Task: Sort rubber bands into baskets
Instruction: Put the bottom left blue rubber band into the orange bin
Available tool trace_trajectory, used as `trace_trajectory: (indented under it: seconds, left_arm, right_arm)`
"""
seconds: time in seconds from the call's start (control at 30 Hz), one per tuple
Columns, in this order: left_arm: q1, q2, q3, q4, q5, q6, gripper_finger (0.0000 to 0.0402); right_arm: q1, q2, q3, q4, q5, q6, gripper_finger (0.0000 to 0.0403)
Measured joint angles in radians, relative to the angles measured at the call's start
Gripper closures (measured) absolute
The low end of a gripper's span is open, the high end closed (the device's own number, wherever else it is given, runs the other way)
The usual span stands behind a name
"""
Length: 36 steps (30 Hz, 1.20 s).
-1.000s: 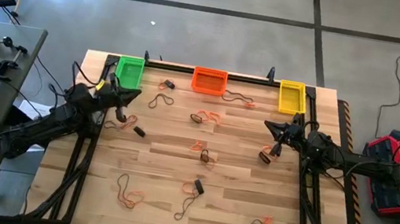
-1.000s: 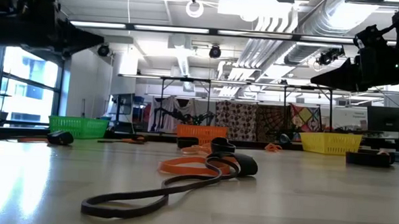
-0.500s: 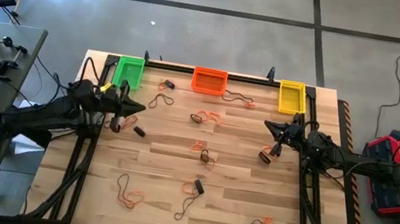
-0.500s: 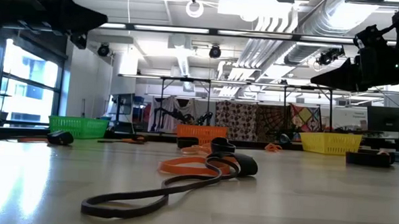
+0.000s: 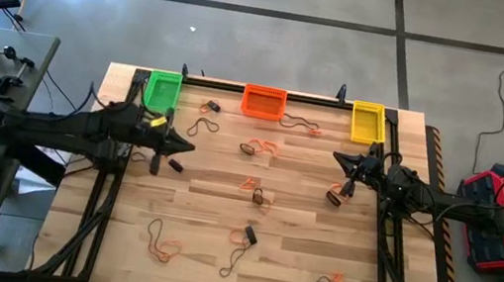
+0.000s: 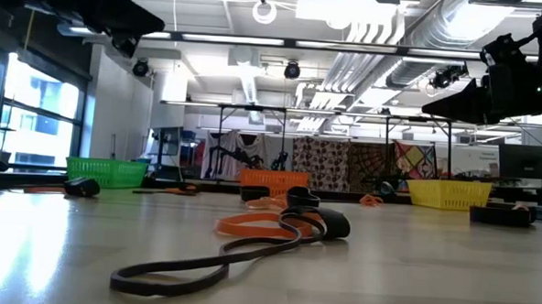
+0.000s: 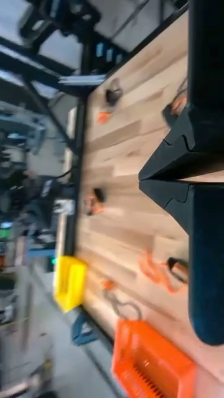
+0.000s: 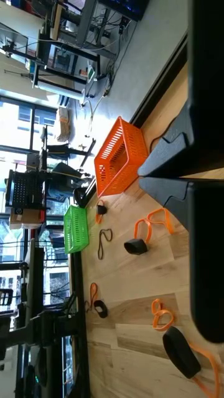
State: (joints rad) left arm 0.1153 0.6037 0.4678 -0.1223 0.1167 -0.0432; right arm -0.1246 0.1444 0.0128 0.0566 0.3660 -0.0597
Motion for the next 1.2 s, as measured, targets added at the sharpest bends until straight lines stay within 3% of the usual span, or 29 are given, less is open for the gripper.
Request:
trace_trajectory:
  seconds: [0.5, 0.77, 0.9, 1.2]
  left_arm:
    - [-0.326, 0.319, 0.245, -0.399, -0.094, -0.157, 0.0401]
    - [-0.483, 0.452, 0.289, -0.549, -0.140, -0.277, 0.0378]
    - [-0.537, 0.518, 0.290, -0.589, -0.135, -0.368, 0.0355]
    - [-0.633, 0.665, 0.290, -0.619, -0.096, -0.417, 0.0317]
  right_arm:
    - [0.000, 0.000, 0.000, 0.000, 0.000, 0.000, 0.0402]
    - [0.000, 0.000, 0.000, 0.000, 0.000, 0.000, 0.0402]
    - [0.000, 0.000, 0.000, 0.000, 0.000, 0.000, 0.0402]
    - [0.000, 0.000, 0.000, 0.000, 0.000, 0.000, 0.0402]
